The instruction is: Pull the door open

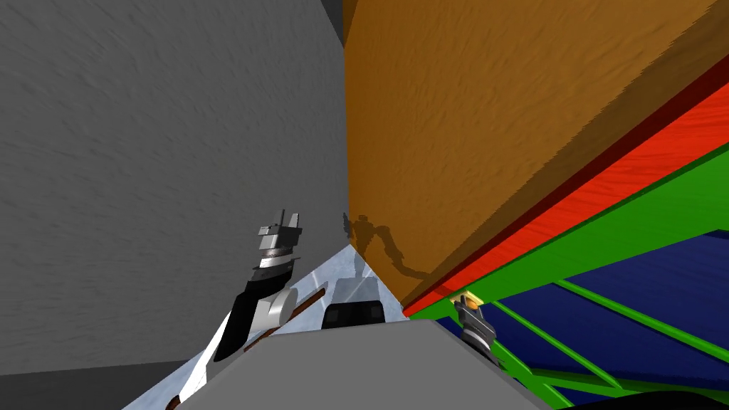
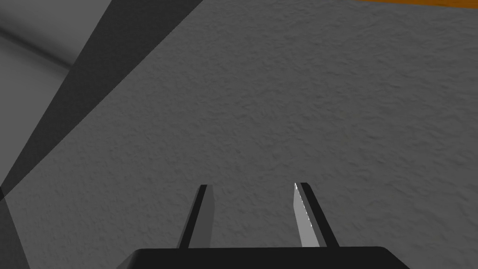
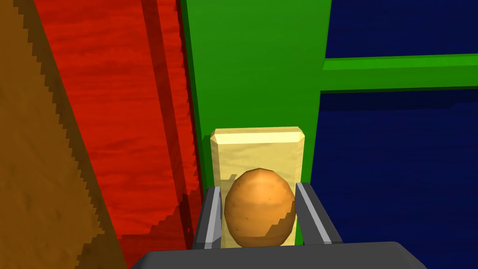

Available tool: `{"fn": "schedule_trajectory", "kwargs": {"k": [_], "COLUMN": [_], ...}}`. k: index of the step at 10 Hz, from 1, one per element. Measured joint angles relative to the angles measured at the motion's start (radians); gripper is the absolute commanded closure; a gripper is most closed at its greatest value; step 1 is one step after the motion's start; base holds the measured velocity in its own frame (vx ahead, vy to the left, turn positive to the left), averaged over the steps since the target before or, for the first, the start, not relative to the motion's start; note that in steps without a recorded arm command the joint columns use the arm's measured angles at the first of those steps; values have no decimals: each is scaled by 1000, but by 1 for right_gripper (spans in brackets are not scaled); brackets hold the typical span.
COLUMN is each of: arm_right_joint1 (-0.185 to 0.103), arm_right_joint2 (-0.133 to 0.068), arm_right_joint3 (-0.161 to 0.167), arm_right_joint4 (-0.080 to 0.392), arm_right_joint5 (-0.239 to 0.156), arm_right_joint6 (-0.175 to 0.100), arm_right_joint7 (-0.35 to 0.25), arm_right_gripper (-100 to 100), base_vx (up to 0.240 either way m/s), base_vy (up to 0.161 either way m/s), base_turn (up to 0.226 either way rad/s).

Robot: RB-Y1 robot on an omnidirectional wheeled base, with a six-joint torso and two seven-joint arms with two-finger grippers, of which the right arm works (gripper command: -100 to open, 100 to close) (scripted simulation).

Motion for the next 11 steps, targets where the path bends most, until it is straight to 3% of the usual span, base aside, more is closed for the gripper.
{"fn": "schedule_trajectory", "kwargs": {"k": [4,7,11], "arm_right_joint1": [3,28,36], "arm_right_joint2": [-10,-22,-32], "arm_right_joint3": [41,77,112], "arm_right_joint4": [-5,-41,-64], "arm_right_joint5": [30,57,87], "arm_right_joint6": [-13,-23,-33], "arm_right_joint7": [-26,-37,-47], "arm_right_gripper": [100,100,100], "base_vx": [-205,-184,-219], "base_vy": [96,57,41], "base_turn": [44,56,56]}}
